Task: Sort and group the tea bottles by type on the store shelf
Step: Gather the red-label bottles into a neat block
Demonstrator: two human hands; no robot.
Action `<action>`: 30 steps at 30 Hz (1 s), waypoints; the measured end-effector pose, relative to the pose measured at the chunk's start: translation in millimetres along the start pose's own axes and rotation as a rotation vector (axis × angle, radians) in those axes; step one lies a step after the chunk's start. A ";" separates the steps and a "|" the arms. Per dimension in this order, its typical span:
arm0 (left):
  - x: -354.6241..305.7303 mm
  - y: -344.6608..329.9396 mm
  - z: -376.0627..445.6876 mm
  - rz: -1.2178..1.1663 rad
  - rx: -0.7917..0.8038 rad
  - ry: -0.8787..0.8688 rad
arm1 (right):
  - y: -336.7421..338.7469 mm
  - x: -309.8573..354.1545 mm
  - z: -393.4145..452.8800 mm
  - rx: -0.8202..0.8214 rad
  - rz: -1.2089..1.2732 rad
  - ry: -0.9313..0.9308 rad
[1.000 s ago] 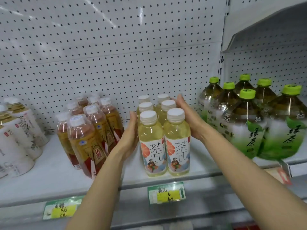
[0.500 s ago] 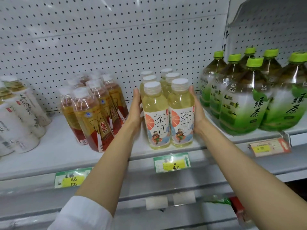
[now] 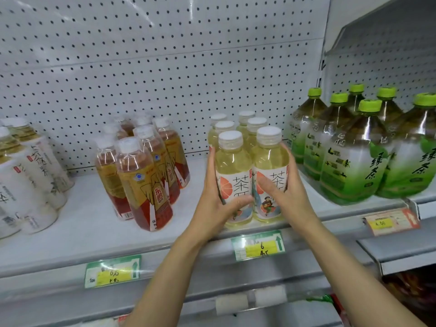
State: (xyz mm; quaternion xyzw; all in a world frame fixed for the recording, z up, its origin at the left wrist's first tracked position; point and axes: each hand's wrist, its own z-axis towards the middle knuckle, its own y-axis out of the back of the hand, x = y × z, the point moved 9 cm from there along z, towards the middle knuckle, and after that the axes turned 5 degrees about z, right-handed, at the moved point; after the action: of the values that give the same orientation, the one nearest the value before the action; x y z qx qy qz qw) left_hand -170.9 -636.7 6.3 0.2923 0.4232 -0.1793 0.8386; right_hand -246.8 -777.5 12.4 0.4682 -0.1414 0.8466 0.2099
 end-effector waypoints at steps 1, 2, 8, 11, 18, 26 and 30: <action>3.2 2.8 3.0 -0.010 -0.006 0.001 | 0.0 2.3 -2.7 -0.021 -0.017 0.009; 6.6 3.3 3.9 -0.019 0.008 0.005 | 0.5 2.3 -4.0 -0.040 -0.027 0.006; 13.8 0.2 5.8 -0.015 0.034 0.006 | 3.3 -1.7 -13.3 -0.142 -0.080 0.015; 12.4 3.5 -2.5 0.016 0.007 0.028 | 2.4 -5.7 -20.6 -0.165 -0.159 -0.016; 7.9 12.5 -19.7 0.206 -0.152 0.073 | 6.0 -10.5 -32.8 -0.131 -0.328 -0.090; 3.0 11.9 -21.7 0.277 -0.159 0.128 | 7.2 -5.2 -36.7 -0.156 -0.409 -0.076; -1.0 8.9 -40.6 0.548 -0.142 0.107 | 7.5 6.8 -52.5 -0.135 -0.606 -0.042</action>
State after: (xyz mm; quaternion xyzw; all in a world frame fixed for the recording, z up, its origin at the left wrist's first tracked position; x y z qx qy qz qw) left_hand -191.2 -603.7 -9.0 0.3452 0.3838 0.0996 0.8507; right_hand -292.2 -759.6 -9.5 0.4915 -0.0558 0.7242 0.4804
